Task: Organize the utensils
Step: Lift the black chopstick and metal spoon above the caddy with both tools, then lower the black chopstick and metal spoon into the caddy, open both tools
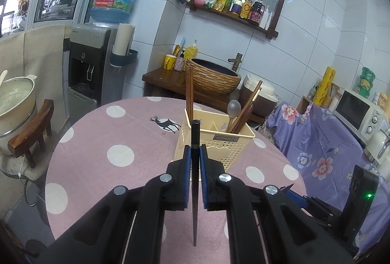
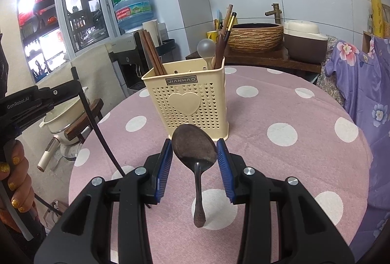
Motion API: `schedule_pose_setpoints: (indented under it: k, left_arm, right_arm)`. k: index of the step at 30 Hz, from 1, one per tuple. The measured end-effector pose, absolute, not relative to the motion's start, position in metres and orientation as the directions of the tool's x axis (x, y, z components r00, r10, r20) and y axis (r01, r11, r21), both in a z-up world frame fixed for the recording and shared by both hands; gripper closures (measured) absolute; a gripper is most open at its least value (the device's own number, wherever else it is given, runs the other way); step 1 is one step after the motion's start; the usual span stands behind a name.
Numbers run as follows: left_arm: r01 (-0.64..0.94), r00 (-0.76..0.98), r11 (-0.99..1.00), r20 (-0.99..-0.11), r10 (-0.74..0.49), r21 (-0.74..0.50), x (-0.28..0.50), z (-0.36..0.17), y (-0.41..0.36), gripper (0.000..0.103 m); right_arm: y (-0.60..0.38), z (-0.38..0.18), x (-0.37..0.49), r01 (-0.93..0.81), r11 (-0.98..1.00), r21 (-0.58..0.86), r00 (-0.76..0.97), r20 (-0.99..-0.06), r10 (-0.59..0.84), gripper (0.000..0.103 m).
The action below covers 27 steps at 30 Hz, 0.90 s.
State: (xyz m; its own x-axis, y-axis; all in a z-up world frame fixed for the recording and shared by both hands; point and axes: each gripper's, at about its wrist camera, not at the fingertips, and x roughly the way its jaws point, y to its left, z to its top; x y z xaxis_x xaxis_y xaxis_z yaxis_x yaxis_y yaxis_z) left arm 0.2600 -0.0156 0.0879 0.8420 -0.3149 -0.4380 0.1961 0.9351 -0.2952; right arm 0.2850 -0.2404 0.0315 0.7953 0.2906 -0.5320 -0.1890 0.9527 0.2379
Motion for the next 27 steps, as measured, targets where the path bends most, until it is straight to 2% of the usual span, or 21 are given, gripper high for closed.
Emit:
schedule_pose_setpoints:
  k: [8,13,21,27]
  left_arm:
    - [0.244,0.851,0.925,-0.393,-0.347,-0.291,0.267,0.117,-0.014,0.095]
    - [0.291,0.858,0.908,-0.338,-0.387,-0.302,0.286,0.163,-0.016,0.095]
    - [0.231,0.929,0.940,-0.232,-0.290,-0.251,0.329,0.234,-0.026,0.095]
    - [0.195,0.934,0.953,-0.253,-0.252,-0.231,0.372,0.219,-0.036,0.095]
  right_arm:
    - [-0.238,0.067,0.298,-0.240,0.943,0.231,0.811,-0.487,0.325,0.065]
    - [-0.232,0.118,0.322,-0.265,0.944,0.194,0.854,-0.407,0.324,0.065]
    - [-0.226,0.190,0.383,-0.237,0.953,0.190,0.908,-0.304,0.287,0.065]
    - [-0.222,0.177,0.421,-0.193,0.962,0.194,0.914,-0.322,0.248,0.065]
